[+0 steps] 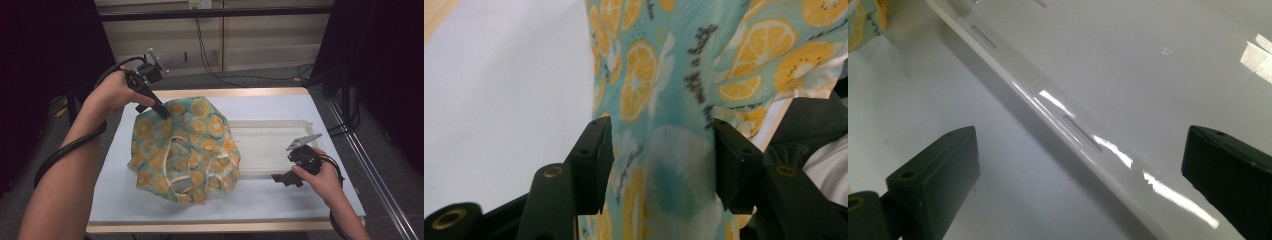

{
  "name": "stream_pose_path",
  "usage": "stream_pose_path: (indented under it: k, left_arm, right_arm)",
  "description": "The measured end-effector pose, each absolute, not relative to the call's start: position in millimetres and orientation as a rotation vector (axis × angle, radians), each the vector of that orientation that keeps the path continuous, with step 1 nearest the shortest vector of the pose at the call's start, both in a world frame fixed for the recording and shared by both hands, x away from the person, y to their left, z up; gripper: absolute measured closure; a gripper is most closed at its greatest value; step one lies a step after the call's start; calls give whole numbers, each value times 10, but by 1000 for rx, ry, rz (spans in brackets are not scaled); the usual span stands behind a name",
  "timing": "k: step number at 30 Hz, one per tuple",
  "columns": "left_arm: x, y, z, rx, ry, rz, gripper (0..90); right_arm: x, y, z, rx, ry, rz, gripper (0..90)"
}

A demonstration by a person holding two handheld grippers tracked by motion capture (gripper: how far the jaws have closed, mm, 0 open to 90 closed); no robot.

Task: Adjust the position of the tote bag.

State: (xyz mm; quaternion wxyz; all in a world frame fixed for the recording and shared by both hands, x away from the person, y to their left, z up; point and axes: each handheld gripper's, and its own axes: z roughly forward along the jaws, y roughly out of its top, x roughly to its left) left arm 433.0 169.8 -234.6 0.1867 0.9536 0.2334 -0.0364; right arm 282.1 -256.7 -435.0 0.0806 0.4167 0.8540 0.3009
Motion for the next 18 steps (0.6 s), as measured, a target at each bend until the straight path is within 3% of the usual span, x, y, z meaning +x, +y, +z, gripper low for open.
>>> stream_pose_path:
  k: [3,11,18]
  left_arm:
    - [4304,1772,-2346,2626,715,-133,403]
    - [4227,1910,-2335,2534,763,-107,402]
    - [4145,2039,-2353,2479,840,-87,346]
  right_arm:
    - [2839,-2533,-4314,1230,2553,905,16]
    - [2911,-2440,-4205,1202,2585,938,16]
    - [3020,-2376,-4121,1161,2605,974,16]
